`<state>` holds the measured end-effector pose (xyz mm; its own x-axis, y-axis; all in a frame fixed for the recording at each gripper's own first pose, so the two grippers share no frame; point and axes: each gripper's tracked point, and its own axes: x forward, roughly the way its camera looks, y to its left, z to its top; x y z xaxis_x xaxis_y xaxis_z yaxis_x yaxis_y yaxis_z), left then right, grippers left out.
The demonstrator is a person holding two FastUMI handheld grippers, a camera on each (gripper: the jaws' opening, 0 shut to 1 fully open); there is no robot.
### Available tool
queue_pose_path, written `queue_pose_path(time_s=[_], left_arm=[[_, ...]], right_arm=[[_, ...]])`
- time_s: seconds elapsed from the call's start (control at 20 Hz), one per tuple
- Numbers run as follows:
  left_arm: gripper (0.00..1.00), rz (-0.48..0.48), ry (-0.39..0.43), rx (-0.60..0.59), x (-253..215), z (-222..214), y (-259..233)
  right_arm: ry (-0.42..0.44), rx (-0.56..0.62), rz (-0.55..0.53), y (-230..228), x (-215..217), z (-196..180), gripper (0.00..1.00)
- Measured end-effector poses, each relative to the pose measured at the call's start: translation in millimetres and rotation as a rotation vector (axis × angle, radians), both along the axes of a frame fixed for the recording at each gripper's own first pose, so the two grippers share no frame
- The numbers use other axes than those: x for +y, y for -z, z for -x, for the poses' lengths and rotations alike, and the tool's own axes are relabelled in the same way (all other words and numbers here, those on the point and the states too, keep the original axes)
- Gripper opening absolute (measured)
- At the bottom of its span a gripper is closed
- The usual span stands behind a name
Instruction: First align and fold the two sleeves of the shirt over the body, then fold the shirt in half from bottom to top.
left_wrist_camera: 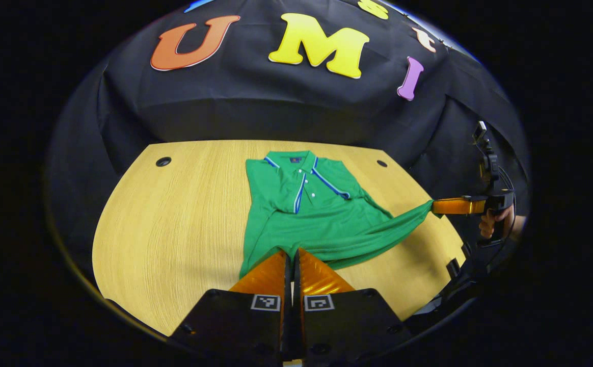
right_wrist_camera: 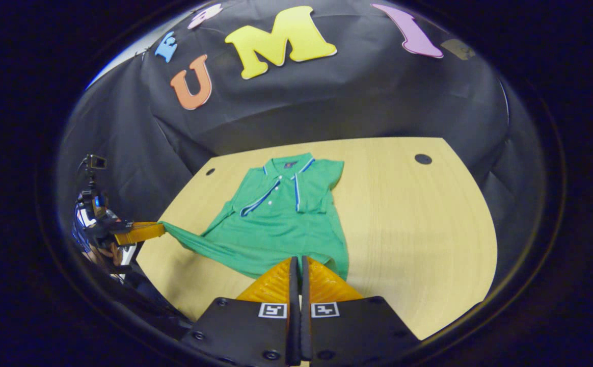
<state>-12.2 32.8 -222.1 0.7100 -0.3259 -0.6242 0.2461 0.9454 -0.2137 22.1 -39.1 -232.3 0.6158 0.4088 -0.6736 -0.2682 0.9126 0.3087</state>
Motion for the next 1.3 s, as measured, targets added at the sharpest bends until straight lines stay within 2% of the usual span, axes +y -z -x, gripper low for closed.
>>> queue_pose_path(time_s=[0.25, 0.5, 0.8, 0.85, 1.05, 1.25, 1.3], left_arm=[[0.03, 0.043, -0.011, -0.071, 0.8, -59.2, -33.9], [0.03, 0.065, -0.017, -0.147, 3.8, -119.3, -62.0], [0.03, 0.070, -0.031, -0.194, 4.6, -187.4, -59.0], [0.03, 0.066, -0.032, -0.199, 5.0, -199.6, -55.6], [0.03, 0.046, -0.059, -0.209, 11.1, -248.3, -31.0], [0.03, 0.031, -0.071, -0.190, 7.7, -285.8, 17.4], [0.03, 0.029, -0.072, -0.188, 6.7, -293.1, 26.4]], right_arm=[[0.032, -0.051, -0.052, -26.0, 3.6, -59.6, 0.02], [0.041, -0.115, -0.045, -48.9, 2.5, -122.5, 0.02], [0.064, -0.178, -0.070, -68.1, 15.3, -210.9, 0.03], [0.065, -0.182, -0.071, -65.2, 18.3, -223.5, 0.00], [0.077, -0.215, -0.003, -33.8, 24.1, -273.7, 0.02], [0.056, -0.188, 0.036, 19.2, 39.7, -302.0, 0.00], [0.053, -0.186, 0.048, 29.0, 41.2, -308.7, 0.03]])
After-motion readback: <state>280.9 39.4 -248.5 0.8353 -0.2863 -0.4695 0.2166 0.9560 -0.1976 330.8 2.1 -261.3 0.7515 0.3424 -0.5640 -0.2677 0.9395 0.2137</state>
